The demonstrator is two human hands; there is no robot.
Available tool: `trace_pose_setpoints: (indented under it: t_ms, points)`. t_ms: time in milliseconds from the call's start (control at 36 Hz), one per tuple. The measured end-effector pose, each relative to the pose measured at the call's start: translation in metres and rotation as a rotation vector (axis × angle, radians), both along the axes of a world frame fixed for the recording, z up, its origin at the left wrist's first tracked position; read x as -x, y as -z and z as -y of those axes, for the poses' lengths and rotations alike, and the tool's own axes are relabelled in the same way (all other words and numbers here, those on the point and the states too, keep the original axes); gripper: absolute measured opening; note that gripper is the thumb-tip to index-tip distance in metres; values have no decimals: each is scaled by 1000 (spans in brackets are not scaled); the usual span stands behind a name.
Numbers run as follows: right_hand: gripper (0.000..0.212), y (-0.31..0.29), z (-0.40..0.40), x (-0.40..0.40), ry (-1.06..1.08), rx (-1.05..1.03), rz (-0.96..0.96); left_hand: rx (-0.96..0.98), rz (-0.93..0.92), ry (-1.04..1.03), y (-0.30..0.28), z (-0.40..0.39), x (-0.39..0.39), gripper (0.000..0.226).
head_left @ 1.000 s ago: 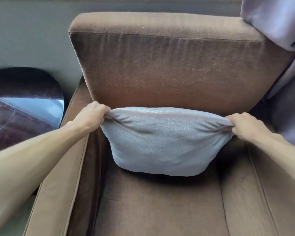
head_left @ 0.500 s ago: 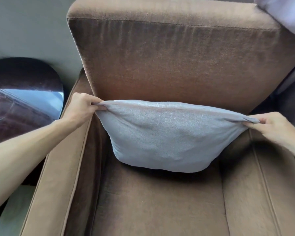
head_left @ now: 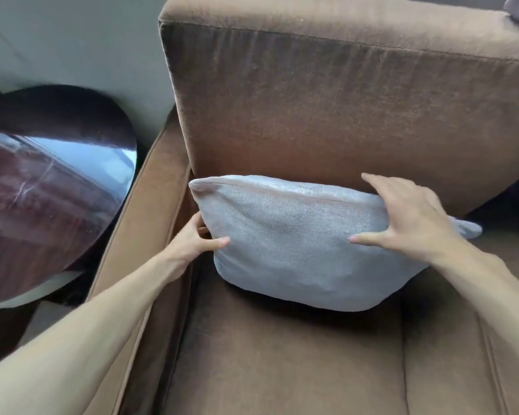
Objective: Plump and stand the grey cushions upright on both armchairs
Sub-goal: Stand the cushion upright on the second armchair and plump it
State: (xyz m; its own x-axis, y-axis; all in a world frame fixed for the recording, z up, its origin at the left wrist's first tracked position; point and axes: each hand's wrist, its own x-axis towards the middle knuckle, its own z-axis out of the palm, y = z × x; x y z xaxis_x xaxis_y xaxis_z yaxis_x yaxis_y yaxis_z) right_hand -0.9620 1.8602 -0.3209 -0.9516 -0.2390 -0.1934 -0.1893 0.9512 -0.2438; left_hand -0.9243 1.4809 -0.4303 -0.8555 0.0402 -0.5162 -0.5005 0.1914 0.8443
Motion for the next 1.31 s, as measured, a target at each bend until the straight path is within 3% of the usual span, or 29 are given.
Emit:
trace_pose_setpoints:
  t_ms: [56, 111, 194, 222, 306, 361, 472, 556, 639, 694, 778, 889, 972, 1056, 1194, 1250, 1306]
  points:
    - [129, 12, 28, 9, -53, -49, 34, 29, 54, 90, 13, -11, -5, 132]
    - [119, 23, 47, 20, -71, -100, 78, 52, -12, 104, 24, -25, -3, 139]
    - [56, 34, 54, 32, -66, -87, -46, 181, -80, -96, 27, -36, 5, 115]
    - [44, 35, 53, 33, -53, -57, -110, 231, -97, -147, 28, -38, 8, 104]
    - [41, 33, 52, 35, -7, -1, -183, 348, -98, -166, 34, -38, 11, 81]
    - [43, 31, 54, 37, 30, -2, -116, 398, -75, -145, 38, -38, 10, 72]
    - [67, 34, 44, 21, 17, 110, -58, 588, 104, -43, 24, -41, -14, 88]
    - [40, 39, 29, -19, -134, 313, -295, 611, 98, 26, 29, -26, -40, 71]
    - [10, 46, 22, -68, -256, 423, -268, 654, 136, 314, 34, -15, -53, 52]
    - [22, 58, 23, -88, -227, 418, -82, 689, 157, 645, 27, -25, -55, 47]
    - [38, 76, 32, -86, -22, 427, 618, 514, 170, 912, 12, -61, -41, 39]
    - [63, 91, 46, -59, -78, 167, 882, 464, 254, 909, 4, -113, -2, 60]
    - [73, 86, 47, -36, 114, 243, 1080, 450, 444, 896, -1, -130, 28, 75]
    - [76, 92, 32, -17, 245, 352, 1074, 474, 505, 901, -7, -128, 45, 81]
    - [74, 93, 7, -4, 232, 227, 989, 535, 459, 816, -19, -121, 58, 77]
    - [86, 94, 5, -8, 261, 226, 944, 509, 399, 778, -14, -120, 55, 70]
    - [111, 102, 4, -15, 270, 250, 892, 500, 334, 792, -2, -115, 45, 66]
